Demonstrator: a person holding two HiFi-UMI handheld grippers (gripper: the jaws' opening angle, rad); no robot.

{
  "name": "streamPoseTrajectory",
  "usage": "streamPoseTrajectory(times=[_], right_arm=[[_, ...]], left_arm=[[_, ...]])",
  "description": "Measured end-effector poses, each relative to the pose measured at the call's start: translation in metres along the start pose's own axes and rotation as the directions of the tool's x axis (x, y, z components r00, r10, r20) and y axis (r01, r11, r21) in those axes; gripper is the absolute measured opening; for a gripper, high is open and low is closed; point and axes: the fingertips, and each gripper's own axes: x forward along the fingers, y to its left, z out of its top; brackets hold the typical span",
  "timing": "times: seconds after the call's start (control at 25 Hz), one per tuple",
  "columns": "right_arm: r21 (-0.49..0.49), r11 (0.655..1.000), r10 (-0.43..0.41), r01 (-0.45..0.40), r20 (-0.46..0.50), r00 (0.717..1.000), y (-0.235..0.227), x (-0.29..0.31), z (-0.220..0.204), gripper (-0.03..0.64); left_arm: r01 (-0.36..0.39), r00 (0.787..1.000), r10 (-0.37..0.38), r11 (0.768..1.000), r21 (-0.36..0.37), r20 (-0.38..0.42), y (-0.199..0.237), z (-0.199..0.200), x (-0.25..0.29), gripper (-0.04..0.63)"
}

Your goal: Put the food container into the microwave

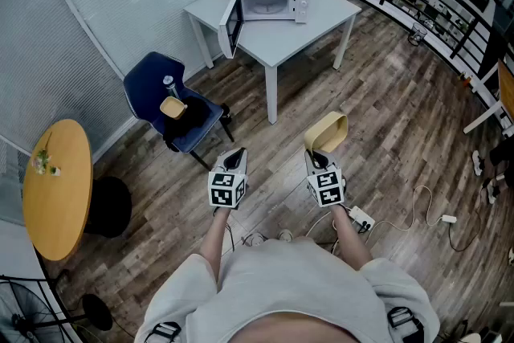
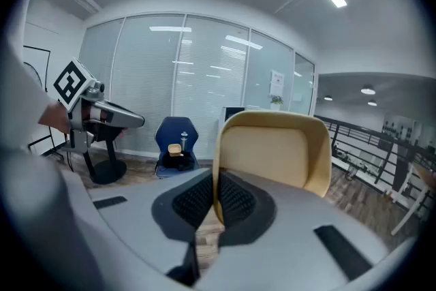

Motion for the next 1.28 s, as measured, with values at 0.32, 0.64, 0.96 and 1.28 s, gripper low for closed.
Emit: streamPoseTrajectory(times=[0.32,0.64,0.96,1.28], right_arm=[[-0.001,1.000,0.009,-0.009,-0.005,1.000,0.001,0.002,-0.005,0.015],[0.005,1.000,0.018,-0.018,-0.004,1.000,-0.003,-0.004,-0.011,0.015],[0.003,0.999,0.045,-0.045,-0.004,0.999,-0.012,-0.011,-0.021,0.015],[-0.007,0.998,0.069,-0.069,-0.023,0.997,-0.021,-0.016,-0.039,0.015]], left_arm=[[0.007,1.000,-0.007,1.000,0.006,-0.003,-0.004,-0.003,0.004,0.009],[-0.003,1.000,0.003,1.000,0.003,-0.006,-0.014,-0.006,0.004,0.009],[-0.011,1.000,0.011,1.000,0.005,-0.014,-0.034,-0.009,0.010,0.009],[-0.026,0.999,0.026,1.000,0.001,-0.027,-0.046,-0.018,0.018,0.009]])
